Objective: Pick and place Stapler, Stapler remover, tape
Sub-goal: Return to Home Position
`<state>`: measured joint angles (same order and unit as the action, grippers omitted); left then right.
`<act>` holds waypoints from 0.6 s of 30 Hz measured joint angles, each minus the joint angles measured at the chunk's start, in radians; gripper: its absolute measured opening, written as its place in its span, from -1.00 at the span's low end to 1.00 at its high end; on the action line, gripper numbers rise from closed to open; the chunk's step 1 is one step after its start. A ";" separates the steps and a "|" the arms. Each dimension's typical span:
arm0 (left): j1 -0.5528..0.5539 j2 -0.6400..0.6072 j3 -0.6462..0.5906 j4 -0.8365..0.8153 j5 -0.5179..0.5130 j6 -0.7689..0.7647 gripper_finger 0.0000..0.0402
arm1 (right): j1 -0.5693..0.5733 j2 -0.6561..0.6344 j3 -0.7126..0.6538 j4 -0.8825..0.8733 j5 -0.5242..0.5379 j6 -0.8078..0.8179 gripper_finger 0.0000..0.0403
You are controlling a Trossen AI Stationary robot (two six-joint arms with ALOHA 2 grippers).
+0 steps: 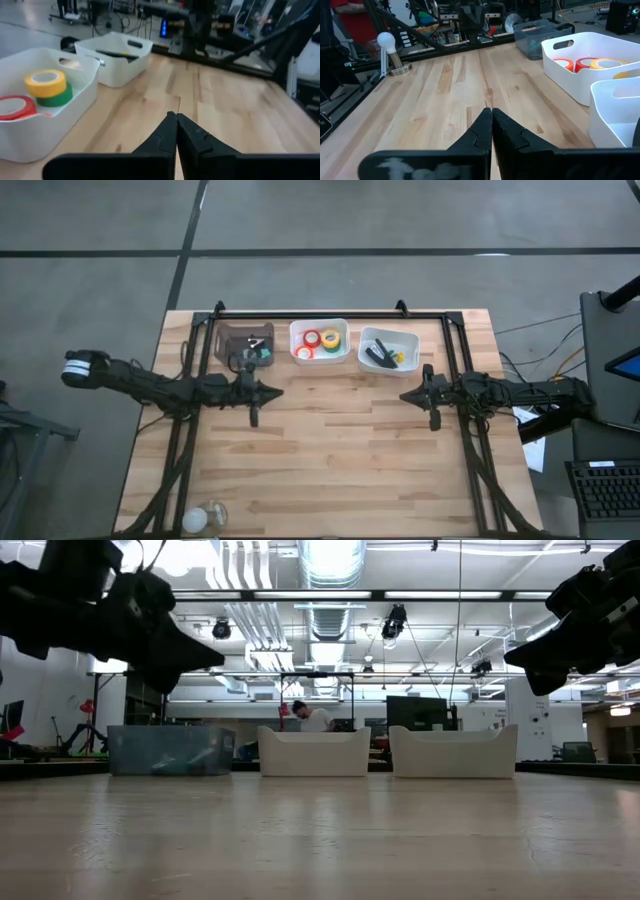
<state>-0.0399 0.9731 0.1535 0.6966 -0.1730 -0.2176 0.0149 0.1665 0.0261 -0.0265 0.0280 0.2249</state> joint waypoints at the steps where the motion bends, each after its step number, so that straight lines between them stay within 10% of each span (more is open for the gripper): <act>1: 0.000 -0.024 -0.009 0.001 0.000 0.000 -0.95 | 0.000 0.000 0.000 0.000 0.000 0.000 -0.96; 18: 0.000 -0.452 -0.142 -0.167 0.134 0.049 -0.94 | 0.000 0.000 0.000 0.000 0.000 0.000 -0.96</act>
<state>-0.0402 0.5212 0.0118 0.5300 -0.0393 -0.1690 0.0147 0.1669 0.0261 -0.0265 0.0282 0.2253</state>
